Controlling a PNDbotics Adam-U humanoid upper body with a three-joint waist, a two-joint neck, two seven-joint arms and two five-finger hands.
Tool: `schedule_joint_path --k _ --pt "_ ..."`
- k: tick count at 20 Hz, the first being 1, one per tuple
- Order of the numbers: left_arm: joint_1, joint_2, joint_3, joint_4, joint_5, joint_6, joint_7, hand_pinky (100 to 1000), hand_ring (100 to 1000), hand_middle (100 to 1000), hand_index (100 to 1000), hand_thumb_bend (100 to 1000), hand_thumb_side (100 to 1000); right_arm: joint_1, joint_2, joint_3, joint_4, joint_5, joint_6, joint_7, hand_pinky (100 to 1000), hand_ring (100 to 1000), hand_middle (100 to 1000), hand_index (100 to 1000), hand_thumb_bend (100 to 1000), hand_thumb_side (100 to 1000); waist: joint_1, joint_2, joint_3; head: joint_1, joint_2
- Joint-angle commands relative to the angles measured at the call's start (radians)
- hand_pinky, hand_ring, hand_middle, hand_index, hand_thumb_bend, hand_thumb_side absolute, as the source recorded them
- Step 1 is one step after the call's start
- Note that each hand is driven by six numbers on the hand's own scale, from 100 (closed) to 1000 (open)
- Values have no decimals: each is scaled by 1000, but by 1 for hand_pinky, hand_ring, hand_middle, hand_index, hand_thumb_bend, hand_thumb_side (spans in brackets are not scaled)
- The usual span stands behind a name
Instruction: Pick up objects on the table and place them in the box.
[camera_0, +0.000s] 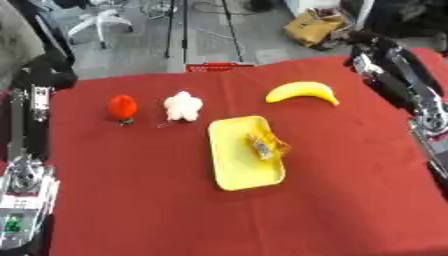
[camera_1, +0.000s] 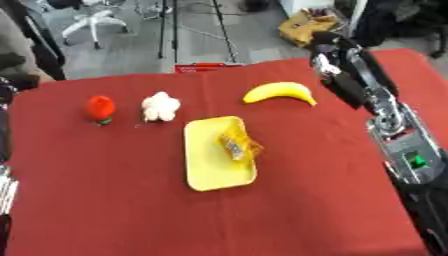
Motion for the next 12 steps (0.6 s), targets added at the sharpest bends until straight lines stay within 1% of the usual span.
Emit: schedule_joint_path --k 1,2,3,6,12 --pt "-6 17 7 -11 2 -2 4 684 638 732 804 554 921 12 -38 -42 -80 -9 13 -2 679 682 836 904 111 708 -5 -14 -4 7 -5" --pt "-6 18 7 -10 2 -2 5 684 638 732 804 554 921 20 -39 -49 -96 -11 14 2 679 682 836 904 111 708 -5 -13 -5 8 -4" --pt "-6 18 7 -10 3 -2 5 683 640 737 809 553 920 26 -41 -57 -110 -13 13 5 682 686 839 906 132 695 -4 -13 -7 8 -4" --pt "-6 16 5 -8 5 -3 6 683 640 739 817 553 920 52 -44 -89 -160 -17 4 16 680 675 829 906 135 692 -6 -13 -7 9 -8" --pt "-5 18 4 -6 7 -4 11 682 638 741 849 549 920 76 -43 -120 -176 -69 9 26 671 663 821 907 145 679 -8 -12 -9 16 -12"
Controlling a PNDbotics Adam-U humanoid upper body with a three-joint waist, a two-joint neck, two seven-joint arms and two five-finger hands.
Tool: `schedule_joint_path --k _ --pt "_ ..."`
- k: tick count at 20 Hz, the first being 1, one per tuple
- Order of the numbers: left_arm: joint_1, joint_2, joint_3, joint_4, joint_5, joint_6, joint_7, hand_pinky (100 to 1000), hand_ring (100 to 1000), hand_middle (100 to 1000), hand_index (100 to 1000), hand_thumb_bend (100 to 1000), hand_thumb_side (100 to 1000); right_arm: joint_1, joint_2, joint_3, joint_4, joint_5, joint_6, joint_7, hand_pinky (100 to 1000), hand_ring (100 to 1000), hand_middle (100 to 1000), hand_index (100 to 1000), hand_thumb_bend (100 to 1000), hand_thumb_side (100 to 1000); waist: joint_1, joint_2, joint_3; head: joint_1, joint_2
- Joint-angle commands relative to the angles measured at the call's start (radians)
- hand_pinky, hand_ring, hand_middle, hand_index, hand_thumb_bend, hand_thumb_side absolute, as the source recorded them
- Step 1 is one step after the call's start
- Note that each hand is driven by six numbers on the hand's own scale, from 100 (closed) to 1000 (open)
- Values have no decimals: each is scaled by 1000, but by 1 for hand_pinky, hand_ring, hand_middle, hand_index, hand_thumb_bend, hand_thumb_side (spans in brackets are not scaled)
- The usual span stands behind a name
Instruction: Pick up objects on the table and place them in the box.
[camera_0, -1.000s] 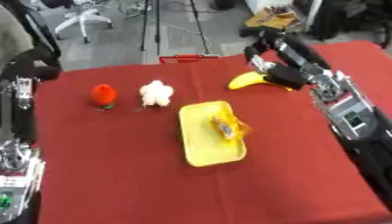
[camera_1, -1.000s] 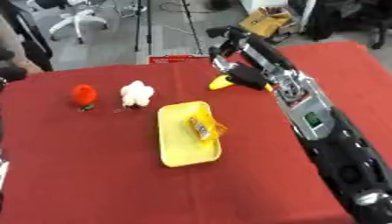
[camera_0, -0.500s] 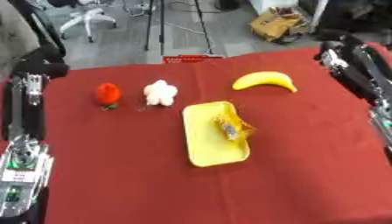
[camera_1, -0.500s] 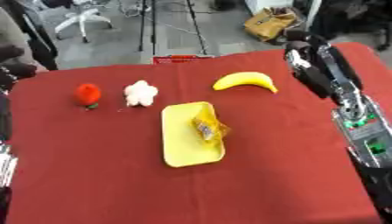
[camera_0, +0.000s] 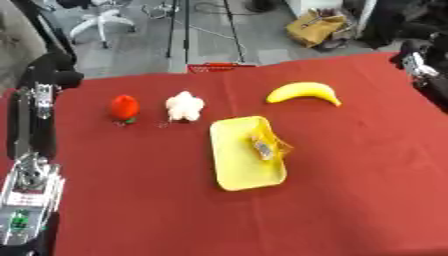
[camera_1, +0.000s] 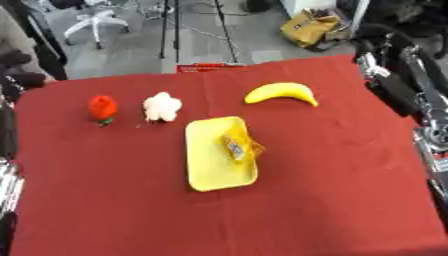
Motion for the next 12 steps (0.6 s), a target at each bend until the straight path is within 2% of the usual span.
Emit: schedule_joint_path --k 1,12 --pt "-12 18 3 -12 3 -2 2 682 638 741 851 549 920 -8 -29 -22 -26 -28 0 2 671 660 818 907 140 669 -8 -12 -1 5 -10" --pt "-11 18 5 -12 3 -1 2 682 635 732 826 547 920 0 -25 -27 -29 -13 -2 0 670 653 805 906 150 671 -7 -11 1 9 -12"
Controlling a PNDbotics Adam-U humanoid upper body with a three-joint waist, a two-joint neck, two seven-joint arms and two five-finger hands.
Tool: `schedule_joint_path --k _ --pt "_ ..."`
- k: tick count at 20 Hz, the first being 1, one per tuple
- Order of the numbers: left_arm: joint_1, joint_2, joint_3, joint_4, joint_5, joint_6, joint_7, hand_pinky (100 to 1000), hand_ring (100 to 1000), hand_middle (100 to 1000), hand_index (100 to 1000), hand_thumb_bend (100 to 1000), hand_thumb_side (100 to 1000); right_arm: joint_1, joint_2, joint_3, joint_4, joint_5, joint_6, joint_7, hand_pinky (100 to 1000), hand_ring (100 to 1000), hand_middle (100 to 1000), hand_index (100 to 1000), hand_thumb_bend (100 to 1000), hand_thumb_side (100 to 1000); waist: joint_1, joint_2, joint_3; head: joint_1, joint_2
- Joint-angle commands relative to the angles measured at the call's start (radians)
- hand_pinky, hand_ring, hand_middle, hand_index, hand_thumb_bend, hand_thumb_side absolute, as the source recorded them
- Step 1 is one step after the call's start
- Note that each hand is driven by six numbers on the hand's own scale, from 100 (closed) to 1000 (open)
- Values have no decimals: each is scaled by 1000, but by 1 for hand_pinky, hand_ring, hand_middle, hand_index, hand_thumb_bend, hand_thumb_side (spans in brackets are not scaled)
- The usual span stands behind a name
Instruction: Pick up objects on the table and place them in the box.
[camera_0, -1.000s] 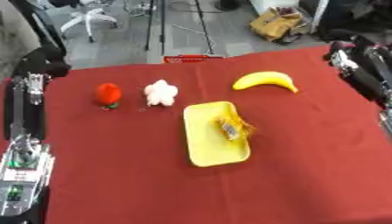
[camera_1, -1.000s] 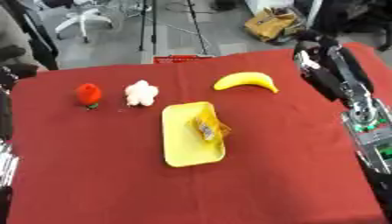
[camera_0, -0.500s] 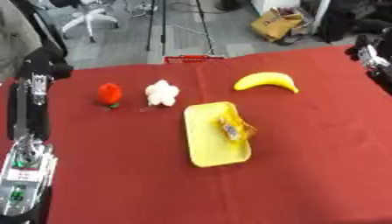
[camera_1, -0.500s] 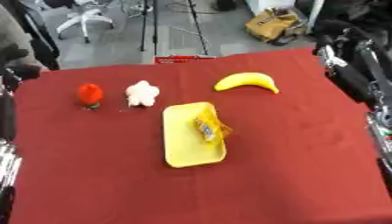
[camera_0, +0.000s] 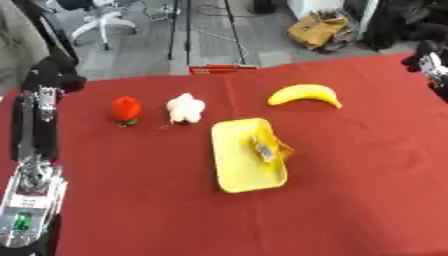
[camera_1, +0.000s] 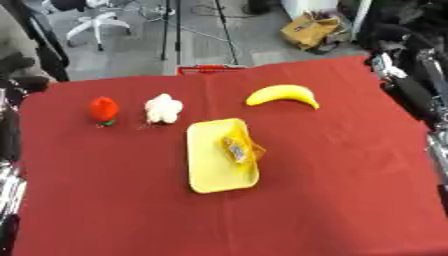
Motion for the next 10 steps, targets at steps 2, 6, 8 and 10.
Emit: schedule_joint_path --k 2,6,8,10 --pt "-12 18 4 -13 2 0 0 682 635 731 824 548 920 -9 -25 -14 -27 2 -2 0 670 652 801 907 151 670 -7 -11 0 2 -5" --pt "-13 18 3 -13 0 0 -2 682 636 732 825 548 920 -7 -27 -15 -26 0 -2 1 670 650 799 907 154 668 -8 -12 1 2 -9" --pt "-13 19 5 -14 -1 1 -2 682 636 732 825 548 920 -9 -28 -14 -25 0 -2 3 670 650 799 907 154 668 -7 -12 2 3 -8" --pt "-13 18 4 -14 -1 1 -2 682 636 733 825 547 920 -10 -29 -14 -24 0 -3 4 669 650 798 908 156 666 -7 -12 1 2 -10"
